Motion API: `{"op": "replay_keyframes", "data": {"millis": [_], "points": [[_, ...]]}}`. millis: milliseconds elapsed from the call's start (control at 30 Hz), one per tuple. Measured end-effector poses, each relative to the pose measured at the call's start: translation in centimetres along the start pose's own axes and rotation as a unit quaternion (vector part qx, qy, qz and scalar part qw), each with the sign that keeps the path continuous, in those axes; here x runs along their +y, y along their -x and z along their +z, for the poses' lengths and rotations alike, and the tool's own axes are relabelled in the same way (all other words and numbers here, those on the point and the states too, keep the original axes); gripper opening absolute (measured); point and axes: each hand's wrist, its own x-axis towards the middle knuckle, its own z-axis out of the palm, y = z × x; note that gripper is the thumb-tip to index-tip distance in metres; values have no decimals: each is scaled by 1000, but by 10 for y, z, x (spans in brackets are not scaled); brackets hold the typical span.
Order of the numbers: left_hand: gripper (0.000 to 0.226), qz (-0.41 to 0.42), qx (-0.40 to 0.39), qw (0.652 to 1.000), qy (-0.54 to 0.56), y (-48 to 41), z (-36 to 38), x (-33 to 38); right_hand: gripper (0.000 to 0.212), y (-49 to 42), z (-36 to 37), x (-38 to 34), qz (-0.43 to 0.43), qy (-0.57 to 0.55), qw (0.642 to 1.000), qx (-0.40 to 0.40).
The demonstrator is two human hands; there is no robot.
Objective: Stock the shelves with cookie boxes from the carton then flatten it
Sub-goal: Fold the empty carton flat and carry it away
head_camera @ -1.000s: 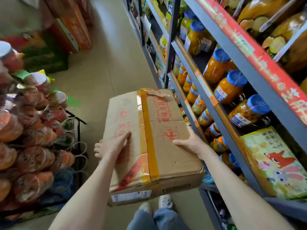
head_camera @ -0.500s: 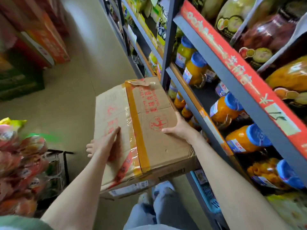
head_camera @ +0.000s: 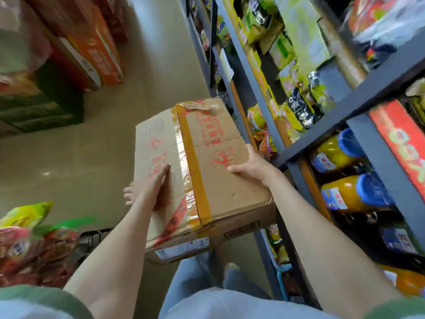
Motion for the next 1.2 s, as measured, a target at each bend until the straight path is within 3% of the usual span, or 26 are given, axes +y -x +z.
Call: {"op": "replay_keyframes", "data": {"millis": [133,233,367,567,700,800,1033,1200], "points": [[138,0,-3,1000,26,-45,-20,81,109,-65,-13,-63,-12,-15,1000,10],[135,2,-15,1000,22,-79,-30,144,121,-117,-30,-109,-13,-23,999,23],[134,13,-21,1000,19,-126,-39,239,114,-194,-59,-171,-27,-4,999,45],[146,-9,-8,999,51,-216,-68,379,123,-313,-92,-289,-30,-10,999,12],[140,1,8,999,35,-274,-95,467,104,-394,-104,-366,-33,-14,999,13],[142,8,8,999,51,-322,-110,535,112,-459,-113,-419,-40,-13,999,9],[154,2,-1,993,114,-418,-141,693,95,-584,-149,-532,-42,-27,998,38],[157,33,12,995,97,-466,-159,802,114,-674,-175,-604,-31,-52,998,34]]}}
